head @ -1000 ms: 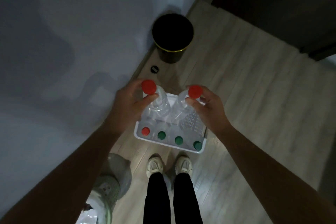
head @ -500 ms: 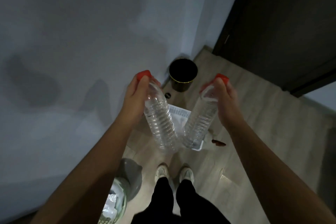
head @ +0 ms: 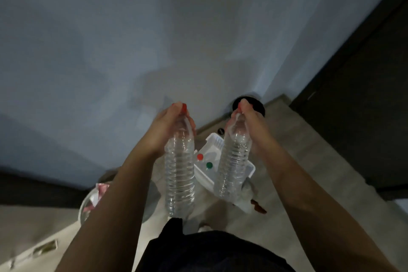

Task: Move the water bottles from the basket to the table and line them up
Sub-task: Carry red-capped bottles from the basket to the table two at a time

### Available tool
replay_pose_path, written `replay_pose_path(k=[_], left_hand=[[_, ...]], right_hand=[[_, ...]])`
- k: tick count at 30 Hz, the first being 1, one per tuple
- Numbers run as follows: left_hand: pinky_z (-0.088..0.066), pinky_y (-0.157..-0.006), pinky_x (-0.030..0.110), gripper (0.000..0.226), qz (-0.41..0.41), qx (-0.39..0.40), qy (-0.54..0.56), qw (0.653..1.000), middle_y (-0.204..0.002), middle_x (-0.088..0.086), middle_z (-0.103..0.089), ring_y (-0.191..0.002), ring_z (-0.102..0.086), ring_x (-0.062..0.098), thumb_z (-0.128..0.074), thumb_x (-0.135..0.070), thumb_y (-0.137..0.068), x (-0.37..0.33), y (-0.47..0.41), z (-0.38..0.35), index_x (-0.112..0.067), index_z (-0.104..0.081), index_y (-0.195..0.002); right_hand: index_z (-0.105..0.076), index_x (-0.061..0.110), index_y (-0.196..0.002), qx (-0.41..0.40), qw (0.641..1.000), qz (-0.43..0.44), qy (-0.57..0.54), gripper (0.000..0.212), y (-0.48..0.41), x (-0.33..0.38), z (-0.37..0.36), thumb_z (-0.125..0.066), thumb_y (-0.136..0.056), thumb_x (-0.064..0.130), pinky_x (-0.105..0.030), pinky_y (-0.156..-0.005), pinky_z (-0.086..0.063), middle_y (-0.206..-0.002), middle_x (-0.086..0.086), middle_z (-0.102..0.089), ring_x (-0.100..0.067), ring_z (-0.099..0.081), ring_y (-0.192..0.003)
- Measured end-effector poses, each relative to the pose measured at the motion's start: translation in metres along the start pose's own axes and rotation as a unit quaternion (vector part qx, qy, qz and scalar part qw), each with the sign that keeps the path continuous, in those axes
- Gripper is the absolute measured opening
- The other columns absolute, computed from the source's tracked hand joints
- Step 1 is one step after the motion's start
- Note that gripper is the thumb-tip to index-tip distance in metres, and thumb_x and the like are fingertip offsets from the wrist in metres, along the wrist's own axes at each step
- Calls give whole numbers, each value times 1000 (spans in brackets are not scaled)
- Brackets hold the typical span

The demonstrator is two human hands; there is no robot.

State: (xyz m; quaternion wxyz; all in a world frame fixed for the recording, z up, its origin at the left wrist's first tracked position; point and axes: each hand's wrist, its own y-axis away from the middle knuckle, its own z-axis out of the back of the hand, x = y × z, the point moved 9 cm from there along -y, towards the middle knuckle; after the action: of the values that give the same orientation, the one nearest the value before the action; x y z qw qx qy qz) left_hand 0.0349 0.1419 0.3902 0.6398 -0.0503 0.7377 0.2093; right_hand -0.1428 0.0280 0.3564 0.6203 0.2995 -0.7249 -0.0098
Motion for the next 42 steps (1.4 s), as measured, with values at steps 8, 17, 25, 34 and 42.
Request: replay_pose_path(k=[8,17,25,34,42], left_hand=[[-48,-65,34,39,41,-185,42,981,-71,16,-61,-68,-58,29,-46,-39,-95,61,87,39,-6,-57,-79],[-50,-54,26,44,64,-332,143,930,-67,12,-67,-59,-63,24,-44,-35,-99,97,202,86,0,-60,-79],[-51,-66,36,50,17,-390,182,902,-78,20,-69,-68,-63,32,-41,-38,-100,111,319,134,-6,-69,-75],[-51,-63,36,40,-11,-473,221,853,-70,17,-66,-64,-65,33,-38,-37,-100,152,501,196,-2,-54,-87],[-51,-61,34,39,1,-529,231,817,-67,17,-65,-60,-64,31,-39,-37,-100,181,635,226,-5,-55,-83]], right_hand=[[-62,14,-65,128,988,-54,69,39,19,-38,-32,-54,-95,36,-40,-74,-49,-62,-7,-63,-21,-61,-60],[-67,22,-61,284,940,-65,179,38,58,-80,-112,-62,-81,54,-43,-79,-49,-72,-15,-66,-31,-63,-72],[-60,10,-67,410,893,-77,171,42,144,-117,-206,-52,-81,48,-31,-61,-53,-66,-16,-66,-27,-63,-59],[-63,3,-71,421,882,-57,207,50,275,-199,-288,-48,-95,43,-33,-69,-52,-64,-15,-67,-24,-64,-62],[-59,6,-66,434,880,-72,177,44,387,-261,-337,-47,-98,33,-29,-59,-52,-58,-11,-65,-21,-62,-53]])
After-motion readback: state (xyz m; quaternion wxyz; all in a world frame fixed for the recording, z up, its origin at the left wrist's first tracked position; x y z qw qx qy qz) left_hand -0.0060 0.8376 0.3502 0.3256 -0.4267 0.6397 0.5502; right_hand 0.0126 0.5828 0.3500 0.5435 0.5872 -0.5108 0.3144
